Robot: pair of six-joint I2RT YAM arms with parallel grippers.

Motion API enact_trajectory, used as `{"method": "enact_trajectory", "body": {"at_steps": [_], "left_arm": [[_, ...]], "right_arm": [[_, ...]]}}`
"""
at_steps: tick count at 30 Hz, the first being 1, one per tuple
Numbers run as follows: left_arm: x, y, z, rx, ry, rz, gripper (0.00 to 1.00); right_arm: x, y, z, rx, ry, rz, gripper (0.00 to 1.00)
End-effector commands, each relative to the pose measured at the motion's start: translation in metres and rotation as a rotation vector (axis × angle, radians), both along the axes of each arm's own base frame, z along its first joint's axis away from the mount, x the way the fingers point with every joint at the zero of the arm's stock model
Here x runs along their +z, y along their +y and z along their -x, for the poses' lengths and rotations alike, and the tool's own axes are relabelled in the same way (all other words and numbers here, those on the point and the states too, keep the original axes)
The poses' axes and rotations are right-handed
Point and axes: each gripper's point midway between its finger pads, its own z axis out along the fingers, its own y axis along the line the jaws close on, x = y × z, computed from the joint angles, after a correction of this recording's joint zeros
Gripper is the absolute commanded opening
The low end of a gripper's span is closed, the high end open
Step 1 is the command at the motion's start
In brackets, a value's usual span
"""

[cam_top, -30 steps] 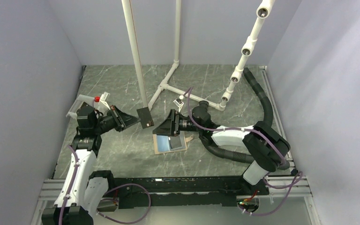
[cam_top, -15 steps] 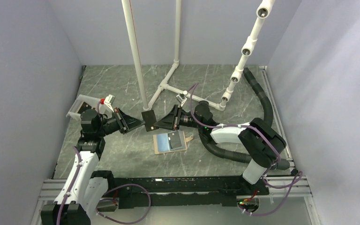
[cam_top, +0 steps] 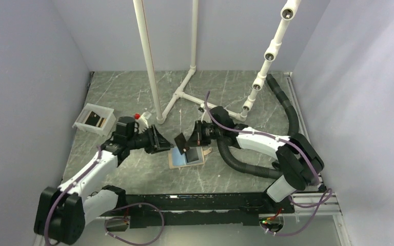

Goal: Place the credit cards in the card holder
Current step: Insert the credit card into the card holder.

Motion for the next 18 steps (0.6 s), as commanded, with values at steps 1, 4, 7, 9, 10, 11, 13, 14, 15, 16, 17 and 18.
{"method": "enact_trajectory", "body": {"at_steps": [1,4,7,9,10,11,13,14,15,16,17,18], "left_arm": [[-0.016,-0.019,-0.015,-0.045,-0.072,-0.146,0.30],[-0.032,-0.034,-0.017,-0.086,-0.058,-0.158,0.15],[-0.057,-0.037,-0.016,-0.100,-0.011,-0.213,0.09],[-0.073,-0.035,-0.014,-0.098,0.014,-0.248,0.07],[-0.079,-0.034,-0.014,-0.094,0.024,-0.257,0.07],[-0.086,-0.034,-0.013,-0.092,0.037,-0.264,0.06],[-0.096,-0.034,-0.014,-0.094,0.046,-0.274,0.06],[-0.102,-0.034,-0.014,-0.094,0.057,-0.283,0.06],[-0.107,-0.034,-0.013,-0.096,0.067,-0.291,0.06],[-0.113,-0.033,-0.013,-0.090,0.082,-0.305,0.05],[-0.120,-0.030,-0.013,-0.083,0.102,-0.322,0.03],[-0.126,-0.027,-0.011,-0.077,0.122,-0.341,0.03]], "right_arm": [[-0.040,-0.052,0.027,0.089,0.021,0.326,0.00],[-0.053,-0.053,0.033,0.114,0.068,0.355,0.00],[-0.058,-0.055,0.033,0.095,0.078,0.383,0.00],[-0.060,-0.055,0.031,0.084,0.083,0.399,0.00],[-0.060,-0.054,0.030,0.080,0.087,0.405,0.00],[-0.060,-0.052,0.031,0.077,0.091,0.411,0.00],[-0.060,-0.048,0.032,0.066,0.097,0.428,0.00],[-0.060,-0.046,0.032,0.055,0.098,0.442,0.00],[-0.062,-0.046,0.031,0.041,0.105,0.457,0.00],[-0.063,-0.046,0.030,0.023,0.109,0.474,0.00],[-0.064,-0.047,0.029,0.004,0.112,0.494,0.00],[-0.065,-0.047,0.028,-0.012,0.114,0.510,0.00]]}}
